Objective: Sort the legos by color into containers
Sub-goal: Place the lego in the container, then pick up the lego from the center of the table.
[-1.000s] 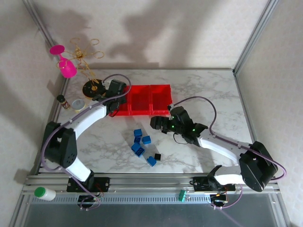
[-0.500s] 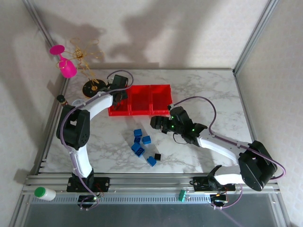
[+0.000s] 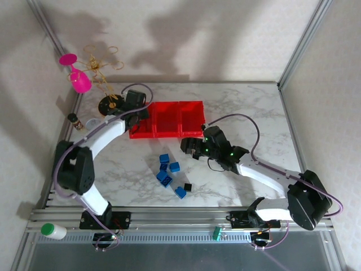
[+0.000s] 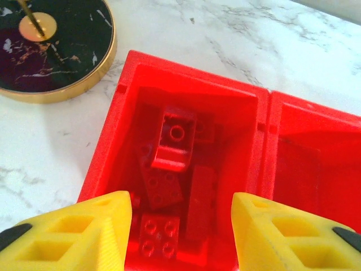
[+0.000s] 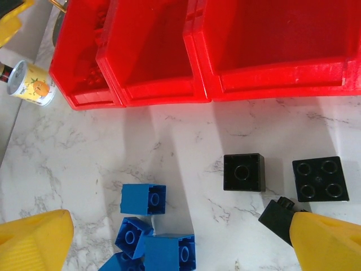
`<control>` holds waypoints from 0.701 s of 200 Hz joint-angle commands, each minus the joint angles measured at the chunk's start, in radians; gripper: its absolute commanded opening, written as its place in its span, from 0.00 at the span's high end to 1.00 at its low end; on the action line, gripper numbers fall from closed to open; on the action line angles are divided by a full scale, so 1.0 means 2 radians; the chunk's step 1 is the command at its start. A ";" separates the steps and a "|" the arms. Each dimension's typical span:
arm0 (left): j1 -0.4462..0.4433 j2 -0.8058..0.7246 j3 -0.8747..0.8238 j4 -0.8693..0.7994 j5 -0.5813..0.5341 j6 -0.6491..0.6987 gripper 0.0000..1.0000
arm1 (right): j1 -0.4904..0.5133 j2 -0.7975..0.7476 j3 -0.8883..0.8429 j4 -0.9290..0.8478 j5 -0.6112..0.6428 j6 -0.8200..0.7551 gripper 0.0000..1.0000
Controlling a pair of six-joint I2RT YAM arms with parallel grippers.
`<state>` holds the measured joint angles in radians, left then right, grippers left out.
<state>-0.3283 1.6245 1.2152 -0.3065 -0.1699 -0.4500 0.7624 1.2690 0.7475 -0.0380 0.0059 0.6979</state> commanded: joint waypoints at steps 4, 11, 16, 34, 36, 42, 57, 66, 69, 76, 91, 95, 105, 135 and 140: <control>-0.024 -0.058 -0.049 -0.019 0.018 -0.016 0.49 | -0.004 -0.025 -0.019 -0.023 0.007 -0.009 0.01; -0.033 -0.072 -0.060 -0.023 0.019 -0.017 0.49 | -0.003 -0.029 -0.026 -0.021 0.005 -0.011 0.01; -0.041 -0.081 -0.068 -0.027 0.017 -0.019 0.49 | -0.003 -0.030 -0.031 -0.020 0.002 -0.012 0.01; -0.070 -0.112 -0.097 -0.037 0.010 -0.029 0.47 | -0.003 -0.034 -0.044 -0.020 -0.005 -0.015 0.01; -0.074 -0.114 -0.100 -0.037 0.010 -0.031 0.47 | -0.003 -0.034 -0.045 -0.020 -0.006 -0.015 0.01; -0.084 -0.121 -0.111 -0.038 0.015 -0.035 0.47 | -0.003 -0.035 -0.050 -0.017 -0.009 -0.017 0.01; -0.110 -0.133 -0.133 -0.043 0.022 -0.047 0.45 | -0.002 -0.041 -0.066 -0.006 -0.017 -0.017 0.01; -0.127 -0.136 -0.142 -0.048 0.020 -0.054 0.44 | -0.002 -0.044 -0.075 0.001 -0.021 -0.016 0.01; -0.132 -0.137 -0.144 -0.049 0.019 -0.057 0.44 | -0.002 -0.045 -0.077 0.003 -0.023 -0.016 0.01; -0.144 -0.138 -0.150 -0.052 0.018 -0.063 0.43 | -0.002 -0.047 -0.084 0.012 -0.027 -0.013 0.01; -0.166 -0.135 -0.156 -0.055 0.016 -0.079 0.41 | -0.002 -0.044 -0.095 0.023 -0.032 -0.007 0.01; -0.173 -0.133 -0.158 -0.054 0.016 -0.083 0.40 | -0.002 -0.042 -0.097 0.024 -0.032 -0.006 0.01; -0.187 -0.128 -0.162 -0.052 0.016 -0.089 0.39 | -0.002 -0.039 -0.099 0.027 -0.032 -0.005 0.01; -0.211 -0.098 -0.167 -0.042 0.020 -0.104 0.36 | -0.002 -0.038 -0.099 0.026 -0.022 -0.004 0.01; -0.214 -0.092 -0.166 -0.042 0.017 -0.105 0.35 | -0.002 -0.039 -0.100 0.028 -0.021 -0.004 0.01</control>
<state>-0.7288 1.3907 0.8970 -0.3859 -0.1337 -0.6144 0.7616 1.1946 0.5568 -0.0135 -0.0460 0.6846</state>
